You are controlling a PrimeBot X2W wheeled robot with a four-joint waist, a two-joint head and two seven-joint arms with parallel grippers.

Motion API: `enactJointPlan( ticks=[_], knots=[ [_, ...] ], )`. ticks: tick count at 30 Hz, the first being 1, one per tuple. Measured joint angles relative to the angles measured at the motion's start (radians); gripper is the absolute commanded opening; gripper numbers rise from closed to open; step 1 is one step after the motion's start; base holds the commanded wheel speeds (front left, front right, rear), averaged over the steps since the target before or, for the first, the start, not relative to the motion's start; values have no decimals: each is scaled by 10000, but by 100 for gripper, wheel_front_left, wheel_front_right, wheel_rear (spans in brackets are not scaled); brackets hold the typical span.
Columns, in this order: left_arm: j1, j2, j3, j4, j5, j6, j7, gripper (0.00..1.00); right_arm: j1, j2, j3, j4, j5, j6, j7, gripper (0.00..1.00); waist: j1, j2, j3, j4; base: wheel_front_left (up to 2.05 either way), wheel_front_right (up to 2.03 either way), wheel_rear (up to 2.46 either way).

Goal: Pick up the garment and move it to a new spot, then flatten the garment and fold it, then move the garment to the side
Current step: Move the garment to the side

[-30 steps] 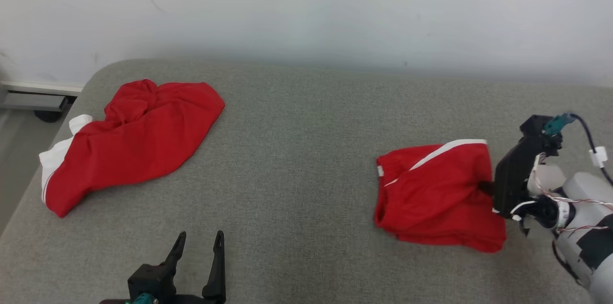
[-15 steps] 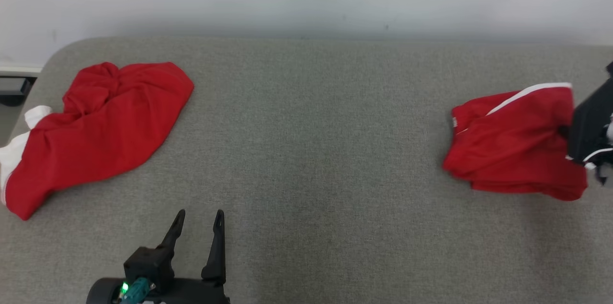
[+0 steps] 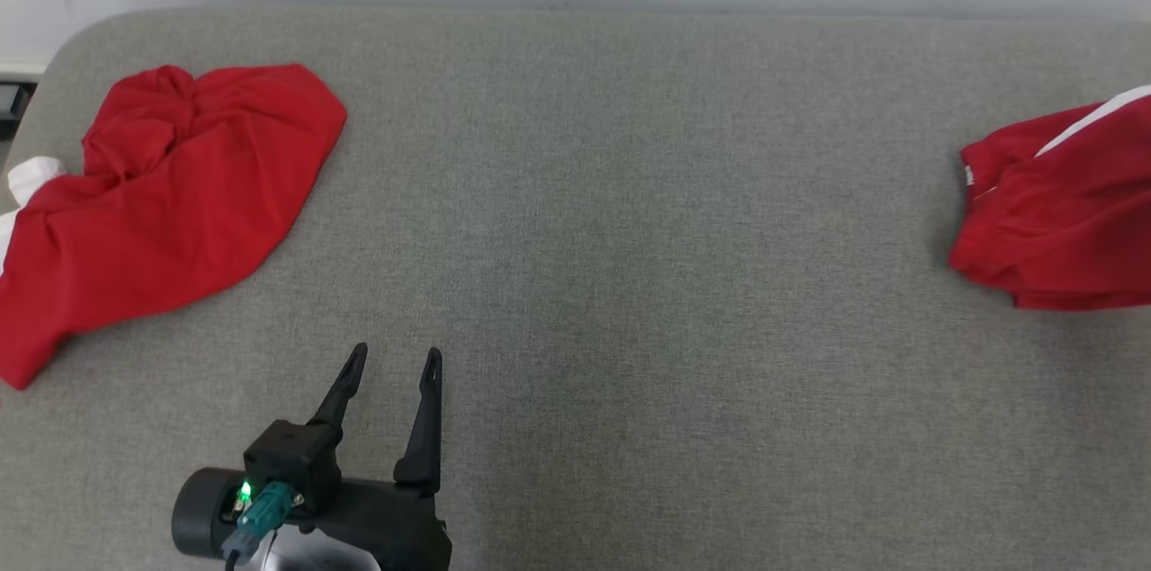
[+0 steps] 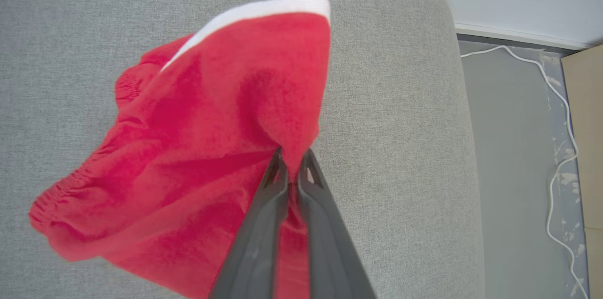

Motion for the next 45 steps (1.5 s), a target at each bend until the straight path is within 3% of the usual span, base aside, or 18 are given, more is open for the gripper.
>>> enactJointPlan(
  ticks=[11,31,32,34,45],
  knots=[
    [-337,-27,-21,50,-4,-13,33,100,-779,-441,359,445,-663,-8,291,0,1,0,425,304,0,0,0],
    [-360,-29,44,169,-59,-12,27,100,-1053,-510,742,1018,-1139,-67,533,0,-1,-1,624,373,0,0,0],
    [-360,-29,44,169,-59,-12,27,100,-1053,-510,742,1018,-1139,-67,533,15,-1,-1,624,373,0,0,0],
    [-370,-31,44,188,-59,-12,27,100,-1114,-510,859,1039,-1260,-65,589,100,0,-1,633,372,0,0,0],
    [-565,-27,79,602,-59,-10,-38,100,-1437,-500,1135,1557,-1620,10,368,100,0,-1,282,341,0,0,0]
  ],
)
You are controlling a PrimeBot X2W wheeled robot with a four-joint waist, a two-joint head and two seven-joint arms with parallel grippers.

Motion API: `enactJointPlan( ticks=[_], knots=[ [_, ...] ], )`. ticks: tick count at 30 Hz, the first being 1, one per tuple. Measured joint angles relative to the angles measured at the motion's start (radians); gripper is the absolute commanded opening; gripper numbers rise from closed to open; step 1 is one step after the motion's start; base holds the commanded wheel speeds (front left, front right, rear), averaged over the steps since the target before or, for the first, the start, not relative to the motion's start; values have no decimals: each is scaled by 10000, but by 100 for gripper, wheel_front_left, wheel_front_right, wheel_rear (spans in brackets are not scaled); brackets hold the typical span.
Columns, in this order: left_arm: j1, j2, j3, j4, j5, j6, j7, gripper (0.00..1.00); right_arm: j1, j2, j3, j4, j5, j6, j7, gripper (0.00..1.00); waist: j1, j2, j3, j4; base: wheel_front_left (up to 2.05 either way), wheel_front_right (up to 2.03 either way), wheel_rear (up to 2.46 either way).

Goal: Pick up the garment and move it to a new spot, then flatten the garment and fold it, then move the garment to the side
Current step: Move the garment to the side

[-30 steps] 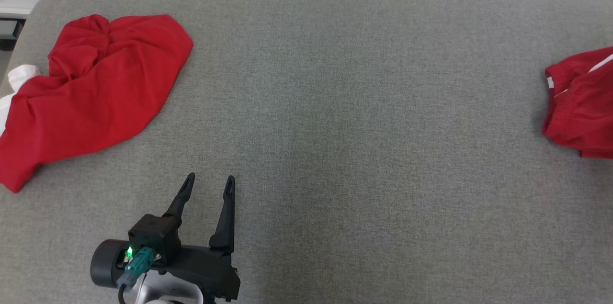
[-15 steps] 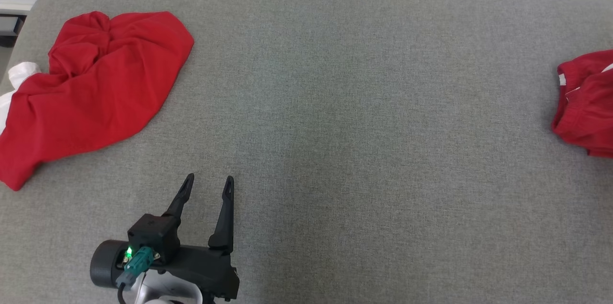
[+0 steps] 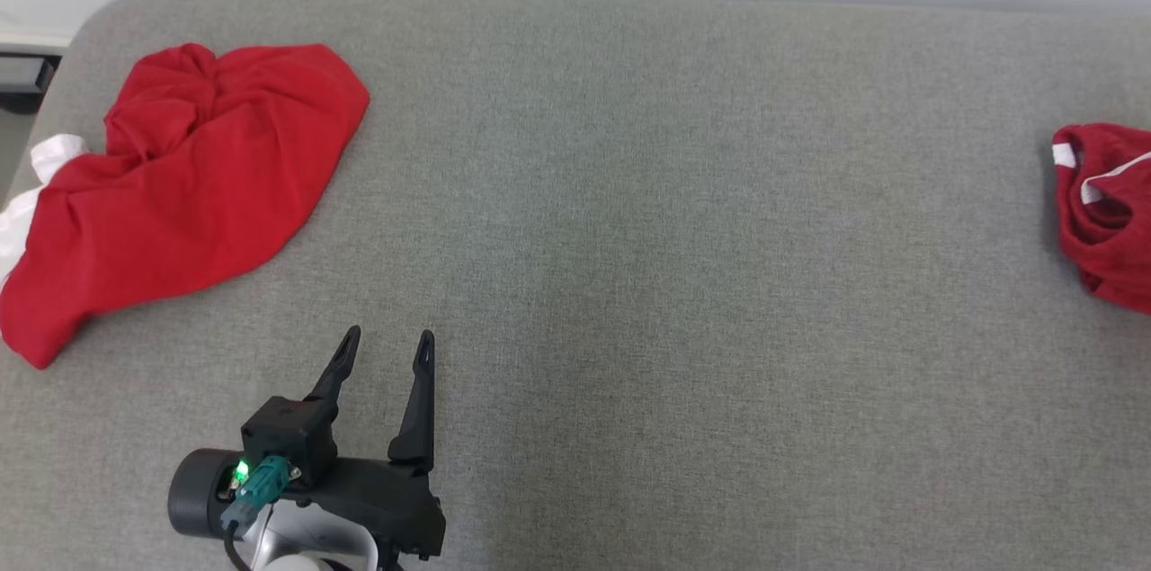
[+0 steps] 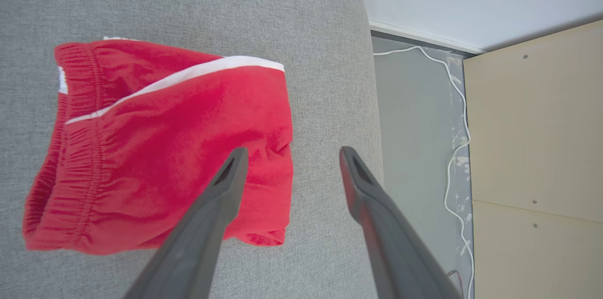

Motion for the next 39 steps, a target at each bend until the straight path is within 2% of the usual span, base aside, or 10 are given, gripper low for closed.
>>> enactJointPlan(
  ticks=[5,8,16,22,33,39],
  knots=[
    [2,12,-6,142,2,2,-23,100,26,267,-142,21,127,242,-468,100,-1,0,-335,-27,0,0,0],
    [24,12,-19,249,2,2,-25,100,140,414,-6,-58,165,621,-892,100,0,0,-572,-50,0,0,0],
    [369,337,-4,493,221,12,-36,100,1205,1070,-176,-418,610,936,-2050,100,-1,0,-1298,-170,0,0,0],
    [927,522,127,546,238,67,-33,100,2147,1164,-336,-1032,1032,1089,-2980,100,-2,-1,-1929,-315,0,0,0],
    [2098,625,573,90,226,184,-4,100,4014,1306,-560,-2945,1390,1122,-4635,100,-2,-1,-2834,-854,0,0,0],
    [2520,665,903,-282,219,196,44,100,5390,1317,-1072,-4474,1735,527,-5856,100,-2,-1,-3116,-1317,0,0,0]
  ],
)
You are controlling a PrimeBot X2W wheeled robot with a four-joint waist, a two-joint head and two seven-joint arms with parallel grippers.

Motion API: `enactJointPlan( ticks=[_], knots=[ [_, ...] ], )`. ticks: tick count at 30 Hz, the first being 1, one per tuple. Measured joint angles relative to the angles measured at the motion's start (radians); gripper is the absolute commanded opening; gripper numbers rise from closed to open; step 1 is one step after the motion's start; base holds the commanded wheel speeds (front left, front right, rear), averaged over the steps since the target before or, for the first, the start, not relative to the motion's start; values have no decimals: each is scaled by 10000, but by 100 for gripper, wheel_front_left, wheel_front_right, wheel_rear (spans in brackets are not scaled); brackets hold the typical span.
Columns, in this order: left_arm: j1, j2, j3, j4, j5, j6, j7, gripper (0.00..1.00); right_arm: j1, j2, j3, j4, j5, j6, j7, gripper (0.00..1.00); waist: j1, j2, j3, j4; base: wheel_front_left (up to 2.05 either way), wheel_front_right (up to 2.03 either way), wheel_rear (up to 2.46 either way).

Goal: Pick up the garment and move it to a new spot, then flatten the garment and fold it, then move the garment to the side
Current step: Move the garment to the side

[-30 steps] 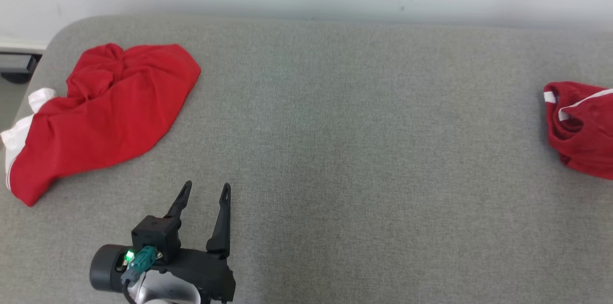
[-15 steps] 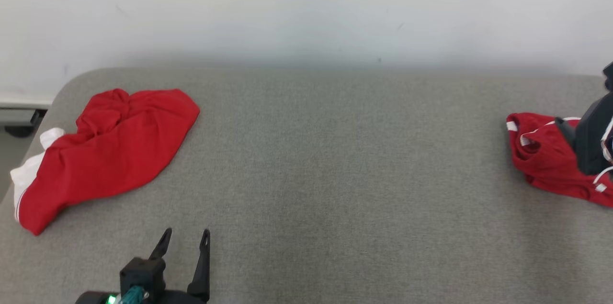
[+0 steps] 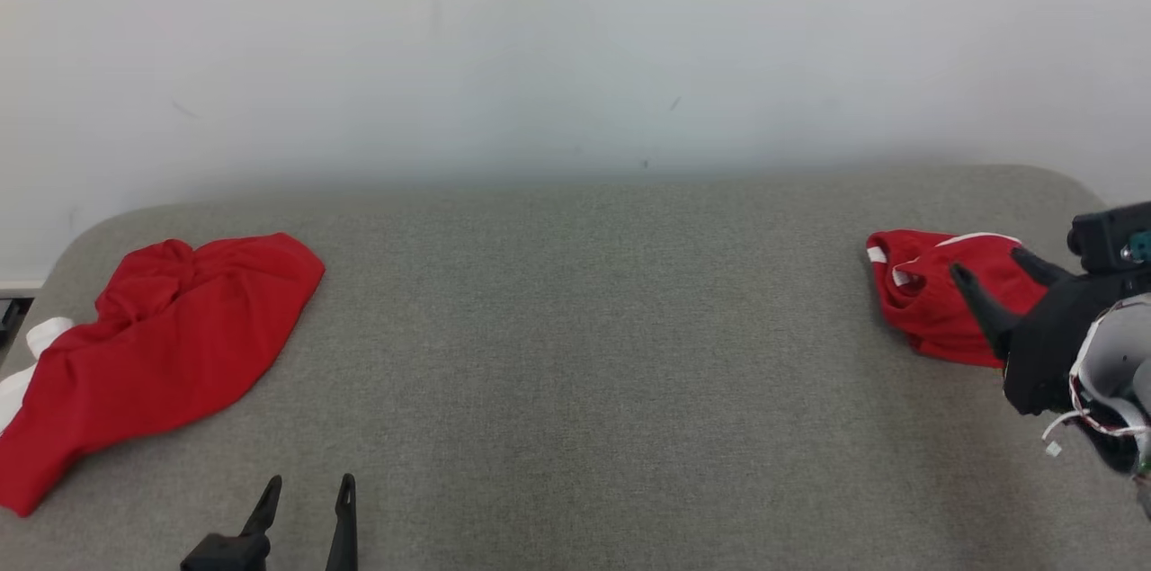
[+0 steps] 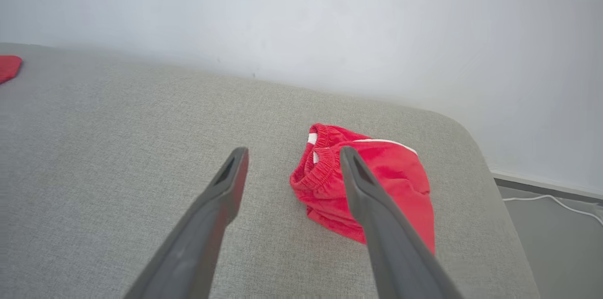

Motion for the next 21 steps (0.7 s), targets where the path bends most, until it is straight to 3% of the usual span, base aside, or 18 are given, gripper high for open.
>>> enactJointPlan(
  ticks=[14,21],
  knots=[
    [211,-42,328,-493,48,77,198,100,2747,372,-897,-2255,384,-1277,-2679,100,1,1,-61,-583,0,0,0],
    [255,-21,727,-663,301,79,288,100,3744,564,-1020,-2976,6,-1570,-3591,100,1,1,-31,-594,0,0,0]
  ],
)
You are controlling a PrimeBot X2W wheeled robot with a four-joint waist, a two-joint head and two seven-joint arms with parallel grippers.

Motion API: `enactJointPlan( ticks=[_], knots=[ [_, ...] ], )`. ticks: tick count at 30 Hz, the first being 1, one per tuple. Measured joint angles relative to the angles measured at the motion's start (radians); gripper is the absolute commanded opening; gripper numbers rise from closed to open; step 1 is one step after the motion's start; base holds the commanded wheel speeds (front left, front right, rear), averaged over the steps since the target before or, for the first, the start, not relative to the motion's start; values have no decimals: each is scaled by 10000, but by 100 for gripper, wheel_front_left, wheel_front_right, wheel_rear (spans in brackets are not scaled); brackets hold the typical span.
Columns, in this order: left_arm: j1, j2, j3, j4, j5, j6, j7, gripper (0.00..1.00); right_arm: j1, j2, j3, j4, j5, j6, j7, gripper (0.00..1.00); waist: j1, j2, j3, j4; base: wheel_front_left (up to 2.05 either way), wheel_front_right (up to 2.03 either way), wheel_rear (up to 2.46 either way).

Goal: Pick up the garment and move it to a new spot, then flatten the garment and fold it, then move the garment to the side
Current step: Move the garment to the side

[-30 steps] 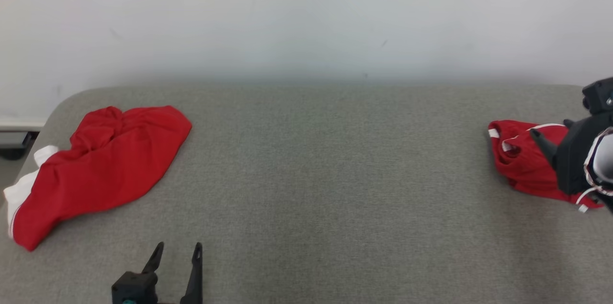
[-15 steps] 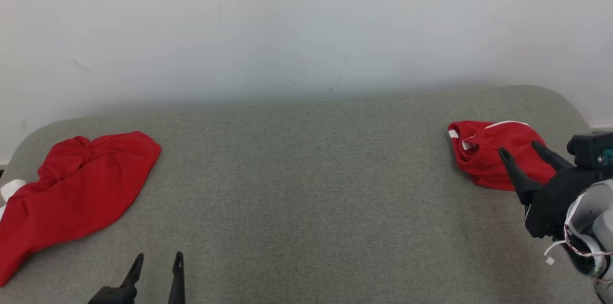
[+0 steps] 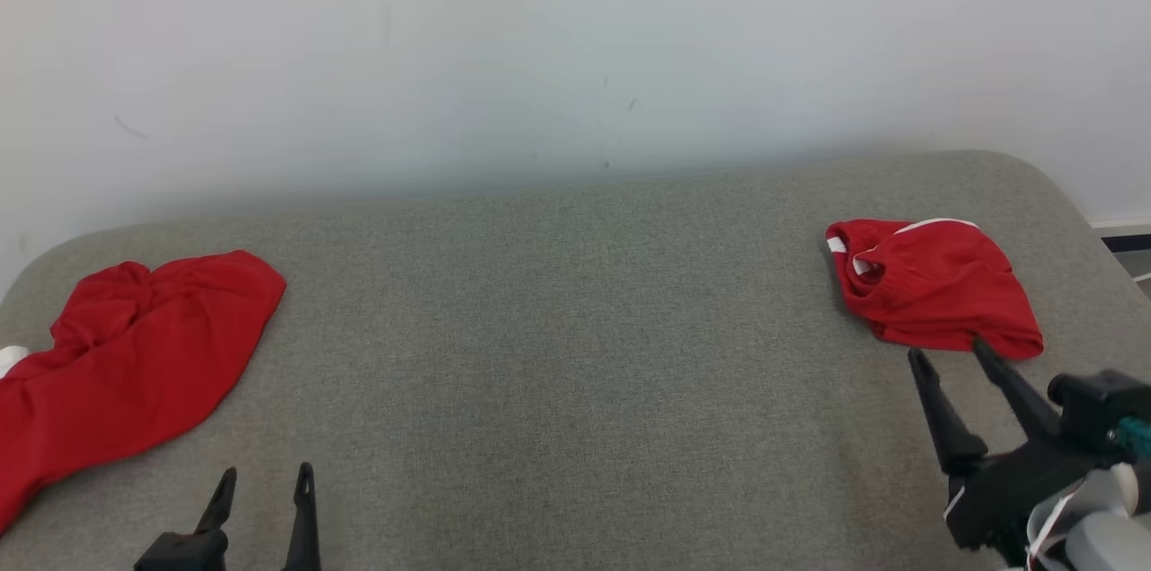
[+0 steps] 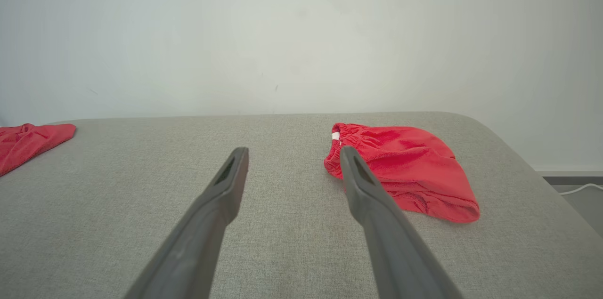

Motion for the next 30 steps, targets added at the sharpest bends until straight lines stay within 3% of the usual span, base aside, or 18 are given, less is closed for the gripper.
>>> enactJointPlan(
  ticks=[15,30],
  knots=[
    [337,73,236,-316,364,2,326,100,1315,79,-387,-568,-1212,-174,-104,100,0,0,66,53,0,0,0],
    [533,-261,633,-581,391,10,523,100,2088,1003,-2435,-351,-1950,-178,-188,100,0,0,163,-90,0,0,0]
  ],
)
